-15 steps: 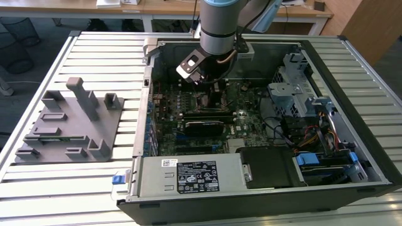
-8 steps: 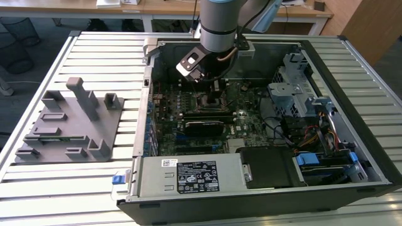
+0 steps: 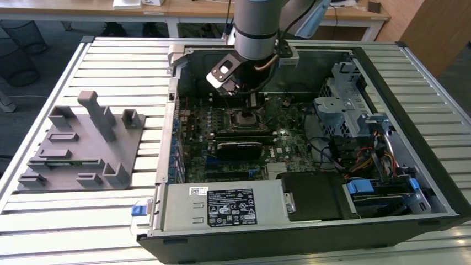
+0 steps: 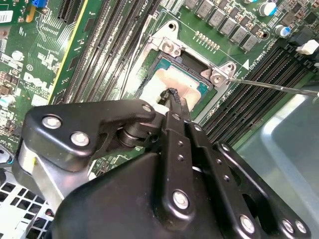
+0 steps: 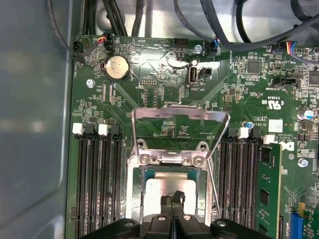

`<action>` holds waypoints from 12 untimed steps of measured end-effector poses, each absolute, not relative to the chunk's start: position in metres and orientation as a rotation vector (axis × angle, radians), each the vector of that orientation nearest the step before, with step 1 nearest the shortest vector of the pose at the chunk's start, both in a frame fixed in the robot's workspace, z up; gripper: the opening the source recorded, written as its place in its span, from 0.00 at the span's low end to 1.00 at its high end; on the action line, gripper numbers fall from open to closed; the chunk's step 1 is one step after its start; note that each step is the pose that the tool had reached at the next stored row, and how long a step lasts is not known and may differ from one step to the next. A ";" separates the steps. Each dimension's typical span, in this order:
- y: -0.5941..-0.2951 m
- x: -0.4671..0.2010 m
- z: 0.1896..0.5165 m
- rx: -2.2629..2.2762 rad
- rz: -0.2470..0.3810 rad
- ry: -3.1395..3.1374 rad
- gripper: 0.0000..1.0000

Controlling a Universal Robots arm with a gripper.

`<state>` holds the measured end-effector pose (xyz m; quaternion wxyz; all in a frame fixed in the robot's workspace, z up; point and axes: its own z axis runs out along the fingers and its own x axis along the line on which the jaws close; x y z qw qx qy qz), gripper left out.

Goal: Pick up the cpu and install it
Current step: 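Place the cpu into insertion slot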

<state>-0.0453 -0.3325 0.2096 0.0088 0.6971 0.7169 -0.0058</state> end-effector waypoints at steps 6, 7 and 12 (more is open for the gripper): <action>-0.332 -0.045 0.212 2.178 -0.018 2.240 0.11; -0.332 -0.045 0.212 2.178 -0.017 2.240 0.11; -0.332 -0.045 0.214 2.178 -0.018 2.239 0.11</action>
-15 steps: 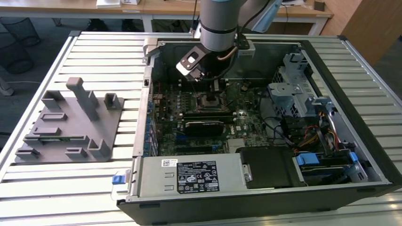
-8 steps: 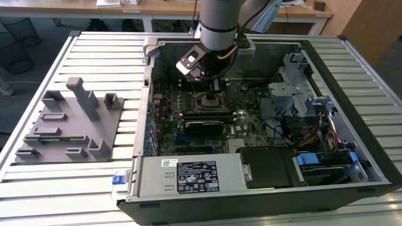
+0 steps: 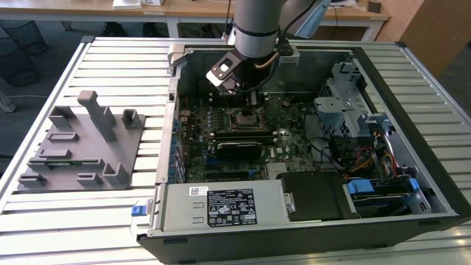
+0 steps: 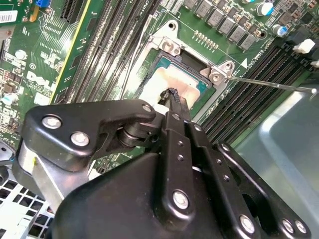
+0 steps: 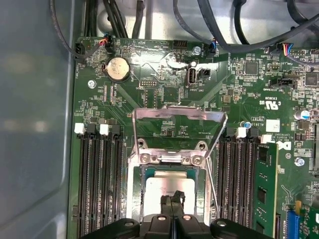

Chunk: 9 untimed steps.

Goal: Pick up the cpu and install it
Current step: 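Place the cpu into insertion slot, then close the cpu cover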

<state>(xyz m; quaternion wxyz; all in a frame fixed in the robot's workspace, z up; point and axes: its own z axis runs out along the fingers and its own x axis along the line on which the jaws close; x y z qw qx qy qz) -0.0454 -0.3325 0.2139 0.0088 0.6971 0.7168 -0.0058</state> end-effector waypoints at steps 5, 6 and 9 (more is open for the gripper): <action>-0.332 -0.045 0.217 2.178 -0.018 2.239 0.11; -0.332 -0.045 0.217 2.178 -0.018 2.240 0.11; -0.332 -0.045 0.219 2.178 -0.018 2.239 0.11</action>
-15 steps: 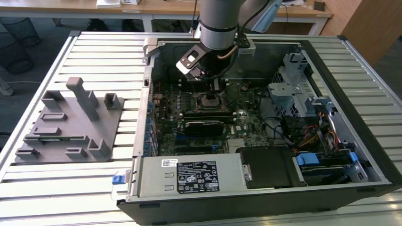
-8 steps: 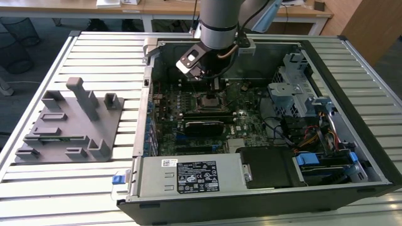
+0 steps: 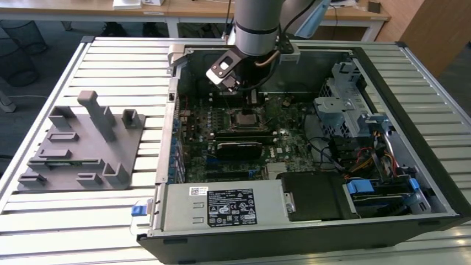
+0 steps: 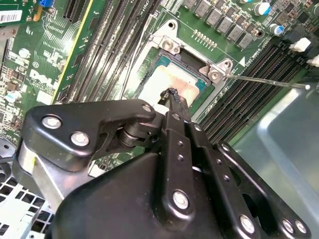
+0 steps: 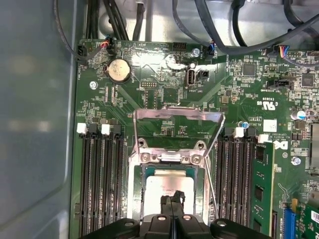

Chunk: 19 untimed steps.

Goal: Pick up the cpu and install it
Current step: 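Close the cpu cover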

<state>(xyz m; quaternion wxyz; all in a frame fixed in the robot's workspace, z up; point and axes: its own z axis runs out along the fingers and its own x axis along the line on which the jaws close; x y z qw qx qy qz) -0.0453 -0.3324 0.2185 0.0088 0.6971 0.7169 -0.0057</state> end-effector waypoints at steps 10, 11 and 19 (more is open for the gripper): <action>-0.332 -0.045 0.228 2.178 -0.017 2.240 0.11; -0.332 -0.045 0.230 2.178 -0.018 2.240 0.11; -0.332 -0.046 0.236 2.179 -0.016 2.241 0.11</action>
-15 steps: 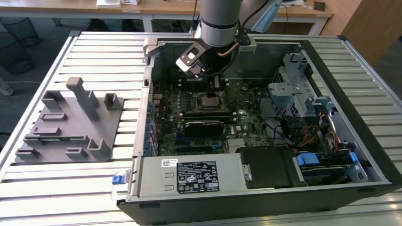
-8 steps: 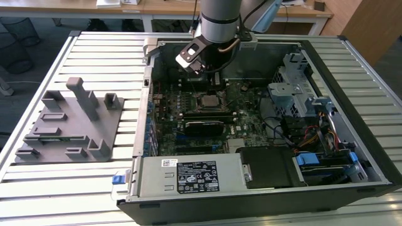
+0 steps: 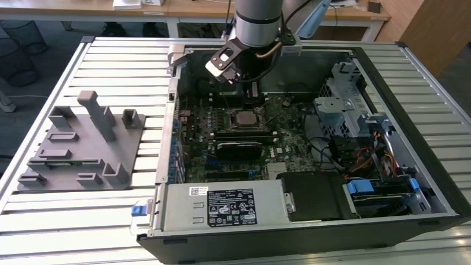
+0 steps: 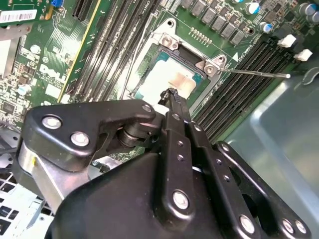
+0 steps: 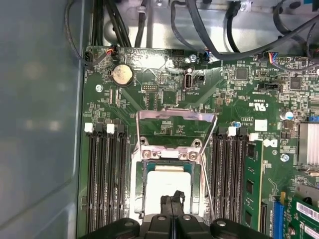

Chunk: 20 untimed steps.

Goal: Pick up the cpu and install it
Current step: 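Close the cpu cover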

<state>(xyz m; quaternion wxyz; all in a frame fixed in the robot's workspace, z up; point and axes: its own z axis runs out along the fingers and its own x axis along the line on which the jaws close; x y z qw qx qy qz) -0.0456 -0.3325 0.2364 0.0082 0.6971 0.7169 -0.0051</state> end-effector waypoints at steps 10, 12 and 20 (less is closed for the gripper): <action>-0.332 -0.046 0.252 2.178 -0.013 2.239 0.11; -0.334 -0.046 0.252 2.178 -0.013 2.239 0.11; -0.341 -0.046 0.254 2.178 -0.014 2.239 0.11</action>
